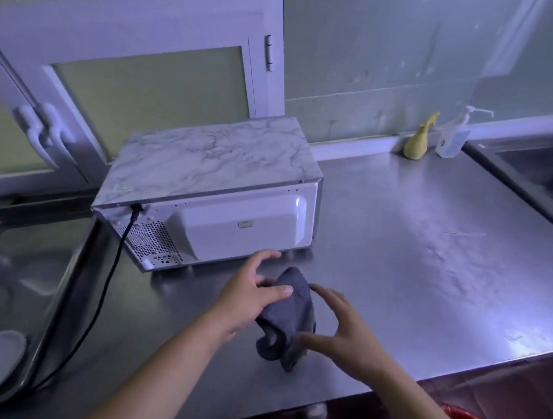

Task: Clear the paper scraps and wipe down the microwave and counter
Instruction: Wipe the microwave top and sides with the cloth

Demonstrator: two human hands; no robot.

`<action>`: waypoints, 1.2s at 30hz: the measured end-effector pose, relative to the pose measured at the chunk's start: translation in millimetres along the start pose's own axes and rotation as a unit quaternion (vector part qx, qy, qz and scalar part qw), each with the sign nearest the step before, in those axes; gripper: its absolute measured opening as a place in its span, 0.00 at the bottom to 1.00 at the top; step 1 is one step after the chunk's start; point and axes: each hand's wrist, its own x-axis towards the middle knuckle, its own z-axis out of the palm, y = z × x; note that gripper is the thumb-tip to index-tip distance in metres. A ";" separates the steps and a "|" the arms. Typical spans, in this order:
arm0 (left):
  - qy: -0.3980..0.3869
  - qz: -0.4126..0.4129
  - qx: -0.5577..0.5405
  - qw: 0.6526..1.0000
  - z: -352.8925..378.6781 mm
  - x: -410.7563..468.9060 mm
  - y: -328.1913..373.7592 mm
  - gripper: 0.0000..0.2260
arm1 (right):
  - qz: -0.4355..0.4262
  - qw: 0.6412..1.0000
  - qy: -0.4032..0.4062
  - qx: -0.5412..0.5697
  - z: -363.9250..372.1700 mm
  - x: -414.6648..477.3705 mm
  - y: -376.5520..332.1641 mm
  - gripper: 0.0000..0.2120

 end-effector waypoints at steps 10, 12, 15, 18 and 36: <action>-0.017 -0.004 -0.071 0.997 79.0 51.6 33.1 0.18 | 0.113 0.902 -0.152 0.388 -77.3 62.9 47.1 0.25; -0.014 -0.035 -0.131 0.991 92.0 56.3 26.3 0.20 | 0.139 0.863 -0.179 0.451 -77.6 71.5 62.0 0.28; 0.022 -0.073 -0.189 0.979 104.9 69.0 13.6 0.20 | 0.128 0.799 -0.193 0.554 -79.6 82.8 74.6 0.27; 0.085 -0.085 -0.113 0.986 110.4 83.9 4.8 0.18 | 0.120 0.793 -0.172 0.572 -74.9 98.0 73.2 0.26; -0.152 0.133 0.459 0.865 83.5 143.0 47.9 0.18 | 0.085 0.705 -0.294 0.640 -89.2 137.4 117.1 0.34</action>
